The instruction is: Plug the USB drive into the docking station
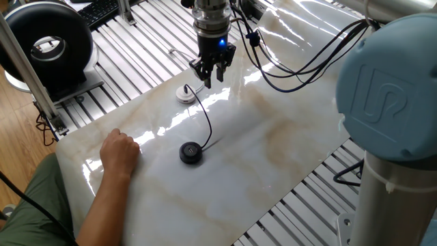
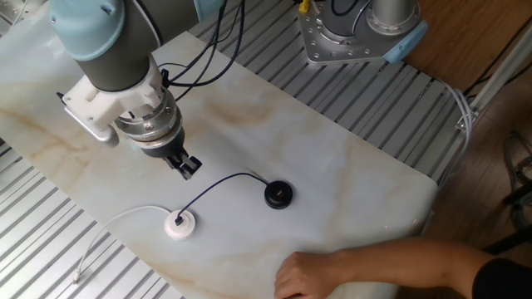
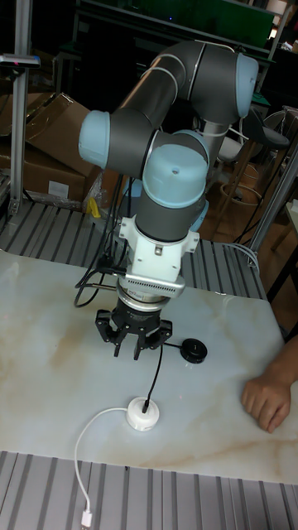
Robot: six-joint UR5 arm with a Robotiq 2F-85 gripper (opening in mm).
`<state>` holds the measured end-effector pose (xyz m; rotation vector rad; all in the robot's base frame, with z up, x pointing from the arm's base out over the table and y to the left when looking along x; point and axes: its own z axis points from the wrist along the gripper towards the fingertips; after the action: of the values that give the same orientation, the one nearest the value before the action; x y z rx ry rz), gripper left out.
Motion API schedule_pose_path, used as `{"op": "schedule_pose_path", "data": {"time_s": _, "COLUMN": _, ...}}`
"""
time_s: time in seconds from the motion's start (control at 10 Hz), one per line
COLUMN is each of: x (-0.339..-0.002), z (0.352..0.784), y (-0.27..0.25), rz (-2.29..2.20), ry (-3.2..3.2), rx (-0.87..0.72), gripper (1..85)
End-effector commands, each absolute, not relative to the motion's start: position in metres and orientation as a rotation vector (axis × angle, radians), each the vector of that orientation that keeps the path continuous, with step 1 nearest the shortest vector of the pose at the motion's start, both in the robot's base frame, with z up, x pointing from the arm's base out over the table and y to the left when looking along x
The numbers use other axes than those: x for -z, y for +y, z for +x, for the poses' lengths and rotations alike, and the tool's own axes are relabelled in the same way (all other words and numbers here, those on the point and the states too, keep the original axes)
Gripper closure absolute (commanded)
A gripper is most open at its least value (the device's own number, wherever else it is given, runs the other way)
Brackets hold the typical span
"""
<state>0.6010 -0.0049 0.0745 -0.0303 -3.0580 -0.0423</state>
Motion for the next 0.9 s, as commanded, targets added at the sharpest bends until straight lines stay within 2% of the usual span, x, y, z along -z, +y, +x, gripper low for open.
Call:
{"op": "schedule_pose_path", "data": {"time_s": 0.0, "x": -0.072, "z": 0.603, "y": -0.022, "rz": 0.021, "ry": -3.078, "rx": -0.005, "gripper": 53.0}}
{"op": "schedule_pose_path", "data": {"time_s": 0.4, "x": -0.071, "z": 0.603, "y": -0.029, "rz": -0.058, "ry": -3.071, "rx": -0.057, "gripper": 79.7}}
{"op": "schedule_pose_path", "data": {"time_s": 0.5, "x": -0.071, "z": 0.603, "y": -0.027, "rz": -0.046, "ry": -3.069, "rx": -0.047, "gripper": 75.7}}
{"op": "schedule_pose_path", "data": {"time_s": 0.7, "x": -0.071, "z": 0.603, "y": -0.013, "rz": -0.072, "ry": -3.07, "rx": 0.03, "gripper": 58.3}}
{"op": "schedule_pose_path", "data": {"time_s": 0.8, "x": -0.071, "z": 0.603, "y": -0.011, "rz": -0.069, "ry": -3.069, "rx": 0.037, "gripper": 56.3}}
